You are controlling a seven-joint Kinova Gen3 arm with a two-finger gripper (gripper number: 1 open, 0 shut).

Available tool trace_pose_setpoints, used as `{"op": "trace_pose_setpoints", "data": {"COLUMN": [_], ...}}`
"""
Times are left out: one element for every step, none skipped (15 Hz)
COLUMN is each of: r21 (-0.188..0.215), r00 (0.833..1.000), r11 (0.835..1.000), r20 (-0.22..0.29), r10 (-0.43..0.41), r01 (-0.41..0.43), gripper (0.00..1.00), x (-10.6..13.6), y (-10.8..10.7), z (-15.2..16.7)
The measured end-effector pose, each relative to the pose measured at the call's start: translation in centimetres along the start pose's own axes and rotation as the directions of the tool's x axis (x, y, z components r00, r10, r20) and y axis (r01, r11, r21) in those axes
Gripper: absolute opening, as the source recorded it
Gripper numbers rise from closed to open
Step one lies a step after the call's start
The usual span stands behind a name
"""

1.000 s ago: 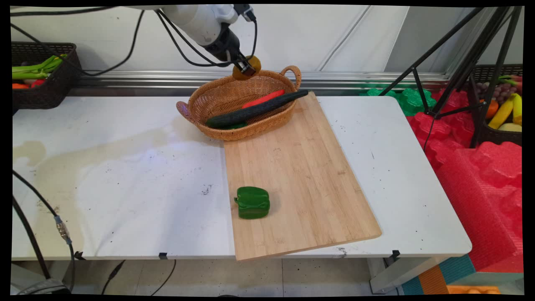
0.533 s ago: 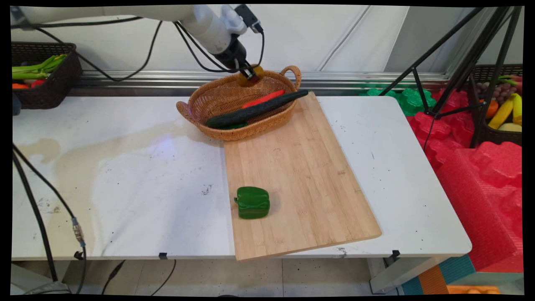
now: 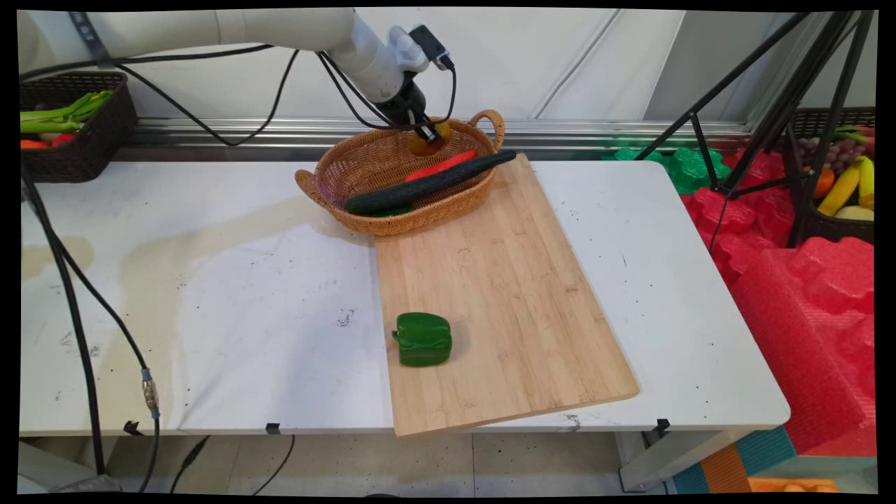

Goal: Place the picked object in the vegetable basket

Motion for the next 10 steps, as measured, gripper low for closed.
{"op": "trace_pose_setpoints", "data": {"r21": [-0.003, -0.006, -0.009, -0.011, -0.013, -0.013, -0.013, -0.013, -0.013, -0.01], "r00": [1.0, 1.0, 1.0, 1.0, 1.0, 1.0, 1.0, 1.0, 1.0, 1.0], "r11": [1.0, 1.0, 1.0, 1.0, 1.0, 1.0, 1.0, 1.0, 1.0, 1.0], "r20": [0.004, 0.009, 0.012, 0.016, 0.018, 0.02, 0.021, 0.022, 0.022, 0.022], "r10": [-0.002, -0.005, -0.007, -0.01, -0.011, -0.013, -0.015, -0.016, -0.017, -0.019], "r01": [0.002, 0.005, 0.007, 0.01, 0.011, 0.013, 0.015, 0.017, 0.017, 0.019], "gripper": [0.0, 0.0, 0.0, 0.0, 0.0, 1.0, 1.0, 1.0, 1.0, 1.0], "x": [0.0, 0.0, 0.0, 0.0, 0.0, 0.0, 0.0, 0.0, 0.0, 0.0], "y": [0.0, -0.1, -0.1, -0.1, -0.1, -0.1, -0.1, -0.1, -0.1, -0.1], "z": [0.5, 1.0, 1.4, 1.6, 1.8, 2.0, 2.1, 2.1, 2.1, 2.1]}}
